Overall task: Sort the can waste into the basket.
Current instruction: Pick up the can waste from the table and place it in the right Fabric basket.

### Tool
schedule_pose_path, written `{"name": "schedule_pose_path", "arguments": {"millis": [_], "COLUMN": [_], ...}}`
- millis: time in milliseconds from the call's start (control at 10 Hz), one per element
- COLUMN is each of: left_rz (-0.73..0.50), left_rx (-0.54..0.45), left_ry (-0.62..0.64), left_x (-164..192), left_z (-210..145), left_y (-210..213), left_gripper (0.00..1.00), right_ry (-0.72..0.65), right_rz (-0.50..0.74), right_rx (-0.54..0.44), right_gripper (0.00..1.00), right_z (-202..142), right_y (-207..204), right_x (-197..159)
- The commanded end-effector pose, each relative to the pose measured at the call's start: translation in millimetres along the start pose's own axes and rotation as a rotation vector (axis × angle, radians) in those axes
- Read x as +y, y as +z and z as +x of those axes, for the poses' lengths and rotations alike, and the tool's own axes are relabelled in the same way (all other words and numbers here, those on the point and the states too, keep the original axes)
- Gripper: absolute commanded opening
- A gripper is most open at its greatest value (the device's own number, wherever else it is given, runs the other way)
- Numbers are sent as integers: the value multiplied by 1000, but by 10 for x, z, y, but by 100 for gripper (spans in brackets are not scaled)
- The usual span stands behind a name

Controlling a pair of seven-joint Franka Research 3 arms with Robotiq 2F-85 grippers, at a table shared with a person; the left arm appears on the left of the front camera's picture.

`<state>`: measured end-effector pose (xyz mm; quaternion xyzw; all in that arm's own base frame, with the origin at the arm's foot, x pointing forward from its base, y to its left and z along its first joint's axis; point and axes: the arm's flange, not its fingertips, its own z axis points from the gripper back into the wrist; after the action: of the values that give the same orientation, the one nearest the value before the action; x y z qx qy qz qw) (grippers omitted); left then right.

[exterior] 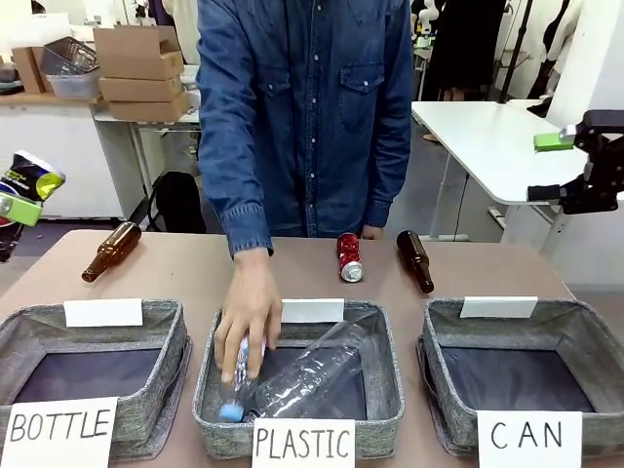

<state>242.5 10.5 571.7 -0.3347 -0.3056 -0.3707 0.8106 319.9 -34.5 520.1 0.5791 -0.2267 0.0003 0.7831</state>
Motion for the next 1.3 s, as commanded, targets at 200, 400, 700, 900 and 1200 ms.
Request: {"name": "schedule_pose_path", "arguments": {"millis": [200, 400, 700, 900, 1200], "left_rz": [1, 1, 14, -6, -87], "left_rx": [-15, -15, 29, 53, 54], "left_ry": [10, 10, -21, -113, -343], "left_x": [-32, -32, -41, -208, -608], "left_z": [37, 37, 53, 294, 1047], "left_y": [-11, -11, -79, -357, -1192], "left_gripper": [0, 0, 41, 41, 41], "right_ry": [16, 16, 16, 0, 79], "right_rz": [26, 26, 26, 0, -186], "right_rx": [-13, -13, -13, 0, -1], "right_gripper": [100, 100, 100, 100, 100], "right_z": [24, 24, 24, 0, -183], "right_y": [-34, -34, -34, 0, 1180], "right_x": [0, 0, 0, 0, 553]}}
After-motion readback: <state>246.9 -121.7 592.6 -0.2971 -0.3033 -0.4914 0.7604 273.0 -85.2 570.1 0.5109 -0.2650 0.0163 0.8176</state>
